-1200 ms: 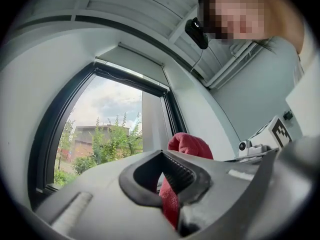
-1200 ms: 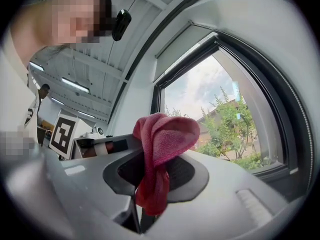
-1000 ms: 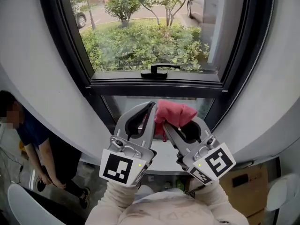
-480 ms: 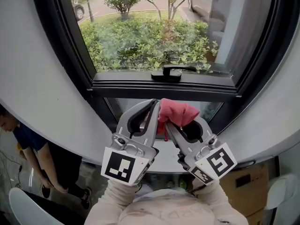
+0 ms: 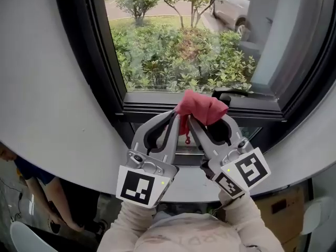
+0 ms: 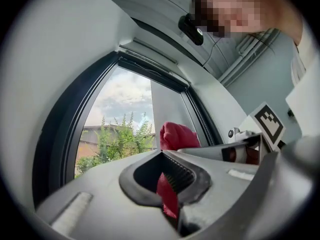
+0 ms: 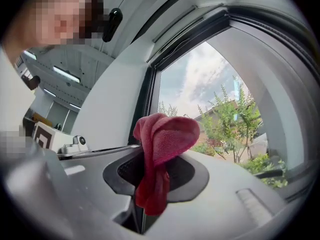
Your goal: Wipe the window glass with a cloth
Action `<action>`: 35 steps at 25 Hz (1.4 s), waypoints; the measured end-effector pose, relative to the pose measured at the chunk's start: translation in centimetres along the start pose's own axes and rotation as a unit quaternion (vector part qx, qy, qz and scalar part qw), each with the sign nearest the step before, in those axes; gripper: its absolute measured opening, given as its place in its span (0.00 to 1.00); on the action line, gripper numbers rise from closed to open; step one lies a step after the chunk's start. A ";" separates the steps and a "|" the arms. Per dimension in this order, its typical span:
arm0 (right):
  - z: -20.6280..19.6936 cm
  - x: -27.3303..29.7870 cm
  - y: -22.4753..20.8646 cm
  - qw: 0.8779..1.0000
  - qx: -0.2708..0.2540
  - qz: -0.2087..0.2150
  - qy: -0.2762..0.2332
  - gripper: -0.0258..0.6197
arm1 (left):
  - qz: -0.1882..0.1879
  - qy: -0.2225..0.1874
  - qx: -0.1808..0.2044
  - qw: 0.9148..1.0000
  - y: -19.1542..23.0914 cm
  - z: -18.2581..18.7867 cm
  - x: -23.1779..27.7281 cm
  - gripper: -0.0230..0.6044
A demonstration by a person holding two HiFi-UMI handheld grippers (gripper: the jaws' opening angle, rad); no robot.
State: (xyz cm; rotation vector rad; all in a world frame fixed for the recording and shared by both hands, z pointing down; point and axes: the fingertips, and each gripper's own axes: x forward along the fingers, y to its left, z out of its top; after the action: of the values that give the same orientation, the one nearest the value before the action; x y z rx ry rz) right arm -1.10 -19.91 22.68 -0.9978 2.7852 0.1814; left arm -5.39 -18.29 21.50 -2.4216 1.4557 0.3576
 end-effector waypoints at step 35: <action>13.9 22.2 -5.1 0.951 -0.224 -0.215 0.004 0.23 | -0.004 -0.048 -0.043 0.998 11.2 1.4 -0.6 0.04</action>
State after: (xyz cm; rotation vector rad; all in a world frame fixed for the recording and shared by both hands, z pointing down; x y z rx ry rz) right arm -12.95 -35.10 4.23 -1.6771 2.4983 0.7681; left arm -15.72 -22.32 19.09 -2.4399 1.4168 0.5386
